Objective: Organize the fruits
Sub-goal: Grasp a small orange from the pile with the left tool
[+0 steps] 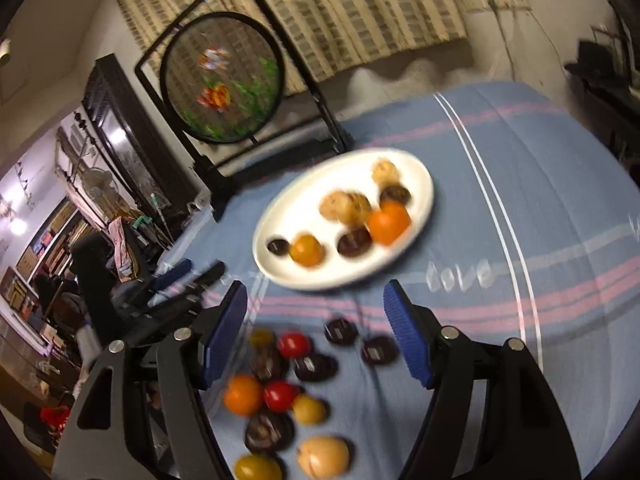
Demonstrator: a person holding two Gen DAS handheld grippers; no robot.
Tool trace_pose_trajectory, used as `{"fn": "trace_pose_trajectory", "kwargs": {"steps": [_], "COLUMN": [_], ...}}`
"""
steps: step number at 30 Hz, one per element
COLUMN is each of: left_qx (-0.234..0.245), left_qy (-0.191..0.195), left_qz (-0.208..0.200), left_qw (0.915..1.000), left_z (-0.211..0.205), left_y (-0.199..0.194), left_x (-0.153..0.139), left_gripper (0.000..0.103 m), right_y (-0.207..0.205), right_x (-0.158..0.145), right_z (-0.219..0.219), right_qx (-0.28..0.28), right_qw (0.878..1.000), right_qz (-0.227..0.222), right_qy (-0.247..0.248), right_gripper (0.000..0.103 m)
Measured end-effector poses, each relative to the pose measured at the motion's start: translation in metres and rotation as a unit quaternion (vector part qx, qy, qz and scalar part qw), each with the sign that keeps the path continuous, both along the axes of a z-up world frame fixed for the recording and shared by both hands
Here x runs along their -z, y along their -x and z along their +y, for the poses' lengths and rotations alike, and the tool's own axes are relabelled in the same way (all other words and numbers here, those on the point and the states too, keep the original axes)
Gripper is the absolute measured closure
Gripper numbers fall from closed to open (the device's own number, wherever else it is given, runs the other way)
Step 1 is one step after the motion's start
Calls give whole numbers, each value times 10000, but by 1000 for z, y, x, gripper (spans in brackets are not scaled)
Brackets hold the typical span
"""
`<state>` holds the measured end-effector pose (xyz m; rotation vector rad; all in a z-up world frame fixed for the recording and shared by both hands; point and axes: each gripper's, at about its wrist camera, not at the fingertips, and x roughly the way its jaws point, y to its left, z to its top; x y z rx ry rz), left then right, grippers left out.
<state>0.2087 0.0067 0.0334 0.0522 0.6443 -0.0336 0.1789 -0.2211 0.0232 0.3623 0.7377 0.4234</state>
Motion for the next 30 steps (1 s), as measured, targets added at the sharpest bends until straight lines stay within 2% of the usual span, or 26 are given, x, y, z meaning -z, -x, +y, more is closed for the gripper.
{"fn": "trace_pose_trajectory", "kwargs": {"steps": [2,5,14,17,24,27,30], "left_qx": [7,-5,118,280,478,577,758], "left_qy": [4,3,-33,71,201,29,-23], "left_qz": [-8,-23,28,245,644,584,592], "left_qw": [10000,10000,9999,9993,9966,9966,9954], "left_z": [0,0,-4,-3,0,-9,-17], "left_y": [15,32,71,79,80,85,88], "left_x": [2,4,14,23,38,38,39], "left_gripper": [36,30,24,15,15,13,13], "right_y": [10,23,47,51,50,50,52], "right_x": [12,22,34,36,44,43,40], "right_z": [-9,-19,-33,-34,-39,-41,-42], "right_qx": [75,200,359,360,386,424,442], "right_qw": [9999,9994,9980,9980,9971,9971,9975], "right_qz": [123,230,330,346,521,509,417], "right_qy": [-59,-169,-412,-391,-388,-380,-357], "right_gripper": [32,32,29,29,29,13,13]}}
